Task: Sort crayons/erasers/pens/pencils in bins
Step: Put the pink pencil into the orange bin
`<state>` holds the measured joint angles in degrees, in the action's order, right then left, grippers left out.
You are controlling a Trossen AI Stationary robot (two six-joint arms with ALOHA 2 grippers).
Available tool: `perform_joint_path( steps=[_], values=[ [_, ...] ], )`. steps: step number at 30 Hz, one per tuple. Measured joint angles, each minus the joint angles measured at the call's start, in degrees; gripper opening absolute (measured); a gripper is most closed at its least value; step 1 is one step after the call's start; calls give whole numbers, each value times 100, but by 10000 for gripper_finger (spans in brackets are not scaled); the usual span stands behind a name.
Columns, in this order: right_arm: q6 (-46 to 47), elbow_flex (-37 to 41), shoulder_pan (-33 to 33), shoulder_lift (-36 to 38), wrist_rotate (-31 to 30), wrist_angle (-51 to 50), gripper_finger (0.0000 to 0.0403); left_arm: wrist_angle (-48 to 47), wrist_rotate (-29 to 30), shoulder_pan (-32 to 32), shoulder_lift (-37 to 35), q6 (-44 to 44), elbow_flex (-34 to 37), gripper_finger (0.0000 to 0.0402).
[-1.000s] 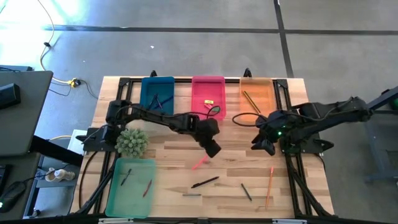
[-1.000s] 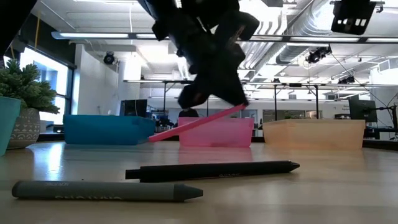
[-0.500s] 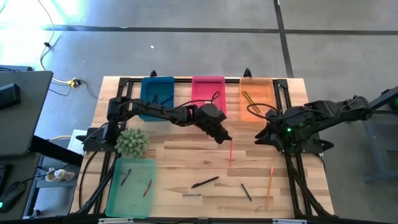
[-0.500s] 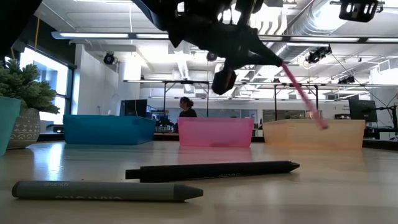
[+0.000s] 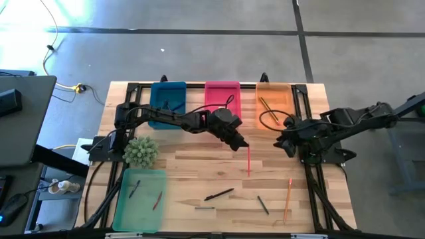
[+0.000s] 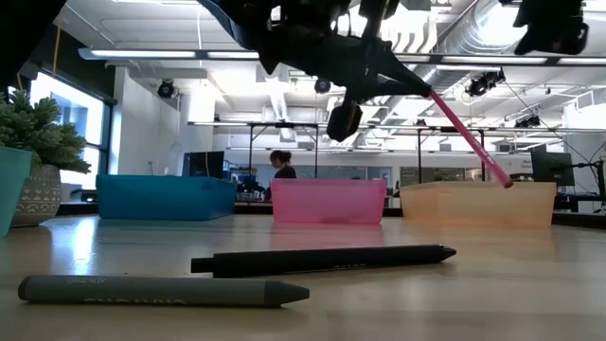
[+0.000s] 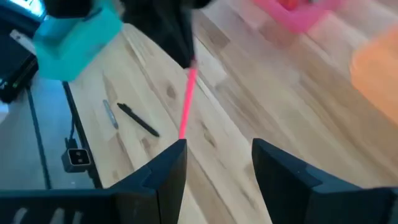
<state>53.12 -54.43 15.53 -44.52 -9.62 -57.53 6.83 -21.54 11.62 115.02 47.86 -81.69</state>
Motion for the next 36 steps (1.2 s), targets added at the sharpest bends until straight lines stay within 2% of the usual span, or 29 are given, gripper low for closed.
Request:
perform_joint_path(
  steps=[5,12,17,22,25,29,32,36],
  values=[
    [-921,0,0,-208,-62,582,173,39,0,4,0,0,-1,0],
    [-1595,0,0,-495,-70,514,173,69,0,4,0,0,-2,0],
    [-1711,21,2,-584,-269,16,173,78,0,4,0,-2,-2,0],
    [-1399,883,1,-173,-223,282,173,81,-1,4,0,1,-2,0],
    [-1066,1571,2,199,85,1068,173,81,-14,4,0,10,-2,0],
    [-1055,2426,0,561,279,2900,173,81,-17,4,0,64,-2,0],
    [-1245,3006,-13,600,279,4133,173,85,-17,4,0,90,-2,0],
    [-1265,3635,-106,441,235,5250,173,85,-17,4,0,101,-2,0]
  ],
)
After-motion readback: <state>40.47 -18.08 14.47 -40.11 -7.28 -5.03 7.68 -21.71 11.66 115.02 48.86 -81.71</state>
